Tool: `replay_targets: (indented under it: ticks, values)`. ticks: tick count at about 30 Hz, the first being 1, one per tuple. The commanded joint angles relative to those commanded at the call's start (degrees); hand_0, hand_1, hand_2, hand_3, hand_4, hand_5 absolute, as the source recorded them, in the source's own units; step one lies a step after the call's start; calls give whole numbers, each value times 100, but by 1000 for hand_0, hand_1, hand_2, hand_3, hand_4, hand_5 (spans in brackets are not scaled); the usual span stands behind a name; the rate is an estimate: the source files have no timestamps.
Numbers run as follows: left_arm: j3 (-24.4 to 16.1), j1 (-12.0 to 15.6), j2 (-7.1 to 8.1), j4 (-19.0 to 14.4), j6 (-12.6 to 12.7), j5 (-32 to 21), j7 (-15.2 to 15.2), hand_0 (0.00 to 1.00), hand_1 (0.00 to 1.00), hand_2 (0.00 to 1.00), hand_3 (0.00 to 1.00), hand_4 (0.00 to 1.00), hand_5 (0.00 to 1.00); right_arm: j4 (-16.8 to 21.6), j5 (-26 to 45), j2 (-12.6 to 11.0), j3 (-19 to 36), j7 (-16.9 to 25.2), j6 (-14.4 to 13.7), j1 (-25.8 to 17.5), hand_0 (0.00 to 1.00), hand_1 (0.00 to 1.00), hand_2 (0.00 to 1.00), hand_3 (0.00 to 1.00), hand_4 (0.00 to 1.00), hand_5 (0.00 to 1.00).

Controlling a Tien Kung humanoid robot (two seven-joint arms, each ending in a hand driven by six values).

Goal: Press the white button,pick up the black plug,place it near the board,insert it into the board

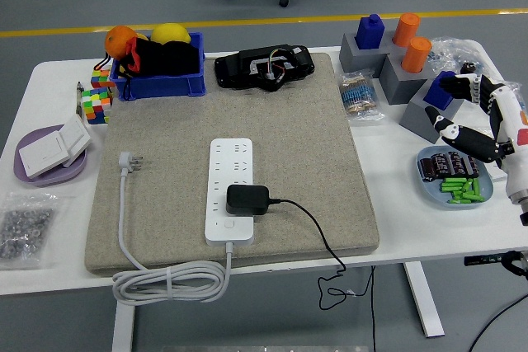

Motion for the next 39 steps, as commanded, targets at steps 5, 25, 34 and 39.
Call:
replay_targets:
  ticks: [5, 25, 34, 39]
  values:
    - [7, -6, -4, 0, 0, -2, 1, 824, 789, 744, 791, 575, 479, 6, 0, -10, -4, 4, 3, 1, 711, 667, 626, 612, 800, 193]
    - [19, -2, 17, 0, -12, 63, 9, 823, 789, 743, 791, 574, 479, -1, -12, -15, -44, -7, 26, 14, 710, 658, 622, 612, 791, 192]
    - [38, -6, 21, 0, -5, 29, -2, 823, 789, 744, 791, 574, 479, 3, -18, -3, -35, -14, 29, -12, 709, 655, 619, 612, 787, 192]
    - [45, -4, 12, 0, -8, 10, 6, 823, 789, 744, 791, 574, 479, 8, -20, 5, -33, -15, 33, -25, 709, 654, 619, 611, 786, 192]
